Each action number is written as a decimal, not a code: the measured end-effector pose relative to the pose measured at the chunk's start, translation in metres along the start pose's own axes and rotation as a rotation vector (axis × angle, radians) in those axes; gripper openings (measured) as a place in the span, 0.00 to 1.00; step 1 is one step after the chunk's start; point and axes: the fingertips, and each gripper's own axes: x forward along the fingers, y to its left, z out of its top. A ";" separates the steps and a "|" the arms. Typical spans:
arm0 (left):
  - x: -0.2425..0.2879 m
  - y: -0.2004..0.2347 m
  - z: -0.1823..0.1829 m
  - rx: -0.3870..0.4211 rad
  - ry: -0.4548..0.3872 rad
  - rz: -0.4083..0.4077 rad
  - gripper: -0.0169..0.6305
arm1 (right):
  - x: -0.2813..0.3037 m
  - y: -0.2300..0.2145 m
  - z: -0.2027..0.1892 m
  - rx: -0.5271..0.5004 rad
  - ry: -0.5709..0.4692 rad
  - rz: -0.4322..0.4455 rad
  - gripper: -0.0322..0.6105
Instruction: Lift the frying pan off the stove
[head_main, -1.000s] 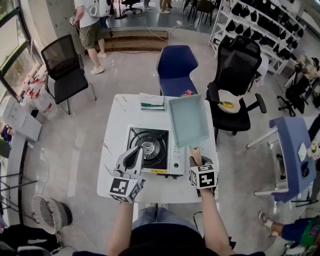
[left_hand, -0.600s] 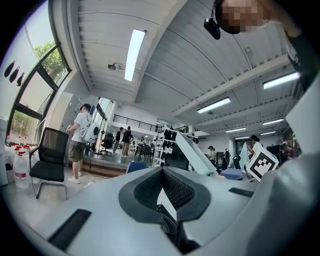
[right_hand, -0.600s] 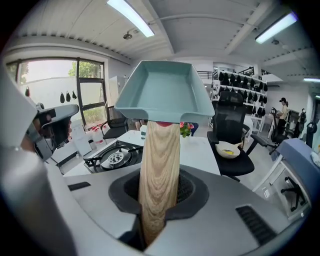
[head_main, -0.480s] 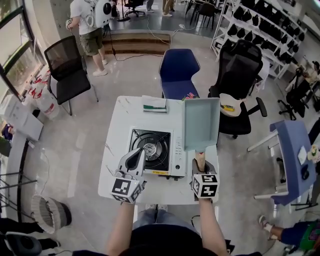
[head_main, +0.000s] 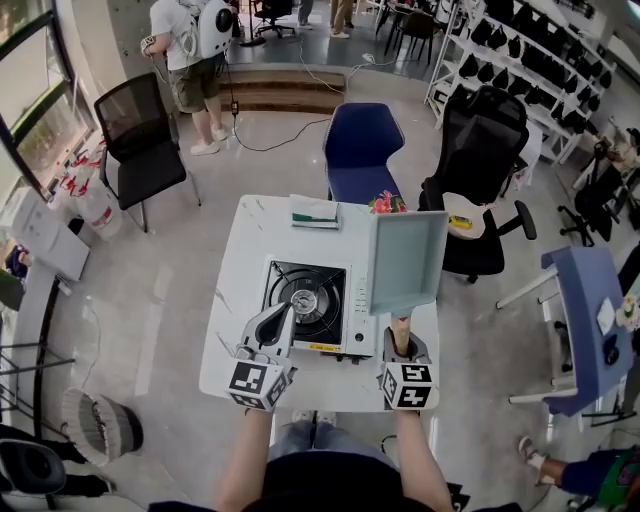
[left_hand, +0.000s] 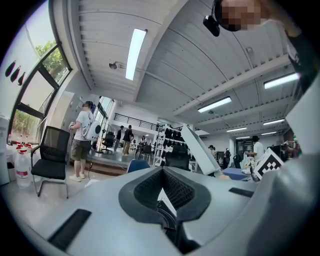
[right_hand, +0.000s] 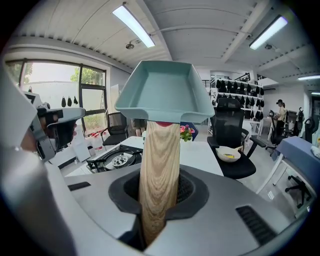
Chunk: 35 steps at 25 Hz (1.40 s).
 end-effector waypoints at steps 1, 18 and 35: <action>0.000 0.000 -0.001 0.000 0.001 0.002 0.05 | 0.000 0.000 -0.001 0.005 0.001 -0.001 0.14; 0.000 0.011 -0.035 0.036 0.069 0.041 0.05 | -0.007 -0.004 0.017 0.029 -0.106 -0.018 0.14; -0.002 0.009 -0.027 0.036 0.053 0.030 0.05 | -0.010 0.003 0.017 0.022 -0.122 -0.002 0.14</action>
